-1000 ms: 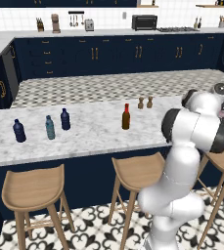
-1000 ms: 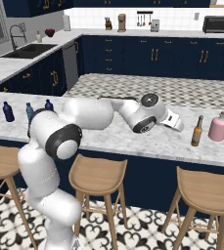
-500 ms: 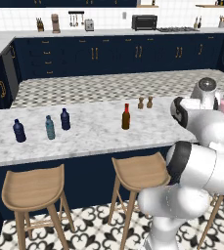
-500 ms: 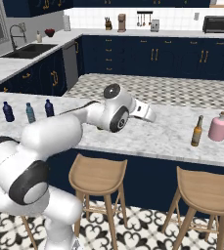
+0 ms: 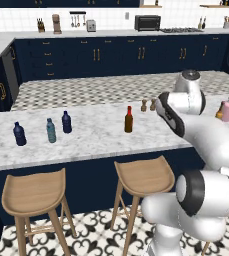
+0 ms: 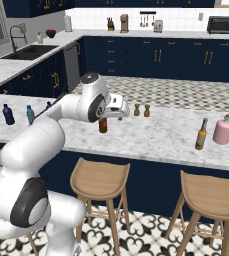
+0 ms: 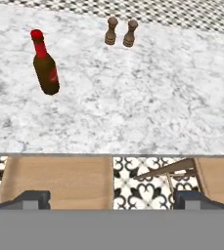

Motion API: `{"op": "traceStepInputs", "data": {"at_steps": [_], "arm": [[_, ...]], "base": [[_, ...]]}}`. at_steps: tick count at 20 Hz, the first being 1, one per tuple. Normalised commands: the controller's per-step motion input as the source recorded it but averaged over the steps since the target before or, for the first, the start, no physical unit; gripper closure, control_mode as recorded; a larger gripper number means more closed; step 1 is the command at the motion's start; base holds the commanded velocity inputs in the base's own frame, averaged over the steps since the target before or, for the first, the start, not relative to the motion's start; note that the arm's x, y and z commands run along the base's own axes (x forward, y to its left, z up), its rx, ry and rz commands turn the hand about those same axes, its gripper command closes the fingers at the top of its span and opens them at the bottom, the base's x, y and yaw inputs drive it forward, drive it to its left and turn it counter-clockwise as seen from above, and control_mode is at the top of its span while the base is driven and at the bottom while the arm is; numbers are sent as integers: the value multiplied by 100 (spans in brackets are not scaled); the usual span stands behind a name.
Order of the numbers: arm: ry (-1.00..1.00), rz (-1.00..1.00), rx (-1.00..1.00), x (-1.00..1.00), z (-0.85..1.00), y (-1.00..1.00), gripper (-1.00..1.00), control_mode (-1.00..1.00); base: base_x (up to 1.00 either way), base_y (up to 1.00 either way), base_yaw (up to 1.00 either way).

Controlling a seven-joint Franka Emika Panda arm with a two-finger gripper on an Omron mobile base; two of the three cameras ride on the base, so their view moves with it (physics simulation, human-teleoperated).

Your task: Move the plastic bottles in the middle to the plastics group, and the glass bottles in the middle to the glass group.

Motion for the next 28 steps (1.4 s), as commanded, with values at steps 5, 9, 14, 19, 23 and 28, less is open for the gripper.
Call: {"op": "traceStepInputs", "data": {"at_steps": [5,9,14,19,23,28], "arm": [[13,34,0,1,-16,100,-100,-100],[-3,1,0,14,-3,100,-100,-100],[-1,-17,0,54,-7,79,-100,-100],[0,-41,10,47,-24,2,-100,-100],[1,-14,21,6,-9,-36,-100,-100],[8,1,9,33,-6,-6,-100,-100]], "base": [[0,0,0],[0,0,0],[0,0,0],[0,0,0],[0,0,0],[0,0,0]]}}
